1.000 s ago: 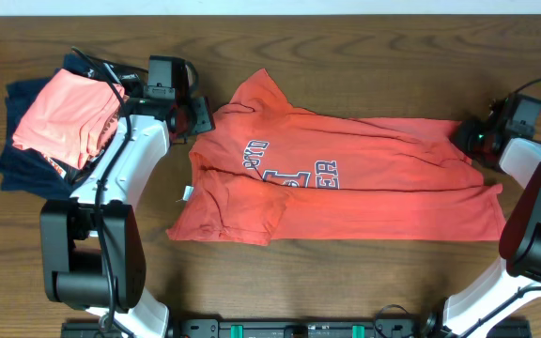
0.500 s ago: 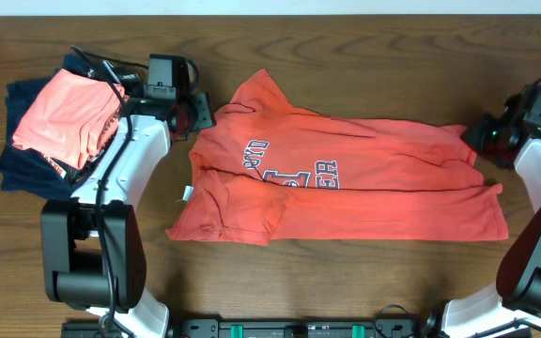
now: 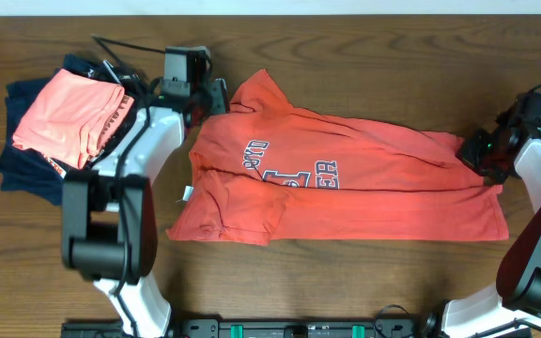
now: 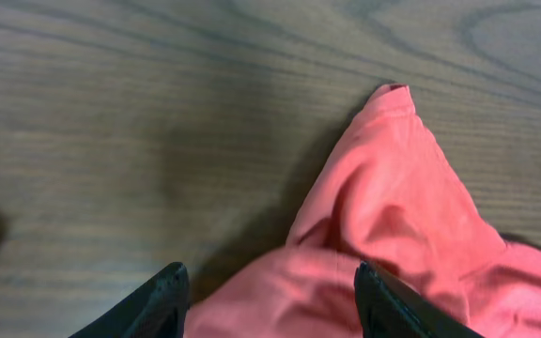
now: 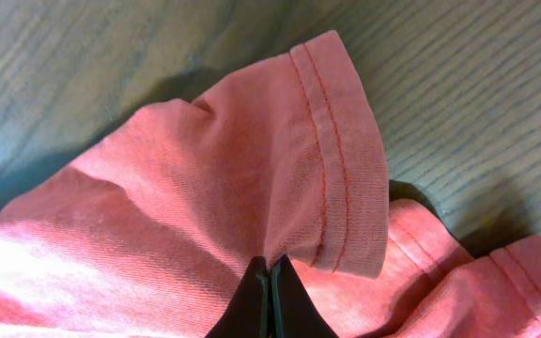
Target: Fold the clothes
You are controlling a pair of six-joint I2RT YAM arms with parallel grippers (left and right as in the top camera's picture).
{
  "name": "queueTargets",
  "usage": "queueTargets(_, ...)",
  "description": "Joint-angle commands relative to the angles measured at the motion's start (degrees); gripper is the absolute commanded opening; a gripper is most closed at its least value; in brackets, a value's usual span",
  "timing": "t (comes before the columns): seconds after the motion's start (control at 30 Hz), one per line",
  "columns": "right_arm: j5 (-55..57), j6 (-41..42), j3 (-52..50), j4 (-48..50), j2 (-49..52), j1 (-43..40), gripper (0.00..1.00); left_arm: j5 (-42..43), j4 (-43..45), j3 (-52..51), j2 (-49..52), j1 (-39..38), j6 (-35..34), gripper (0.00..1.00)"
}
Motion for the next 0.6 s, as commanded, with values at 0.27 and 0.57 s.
queueTargets(0.27, 0.6, -1.7, 0.6, -0.9, -0.6, -0.1, 0.01, 5.0, -3.8, 20.1, 17.2, -1.7, 1.3, 0.58)
queueTargets(0.57, 0.6, -1.7, 0.6, -1.0, -0.6, -0.1, 0.01, 4.9, -3.2, 22.1, 23.4, -4.5, 1.3, 0.58)
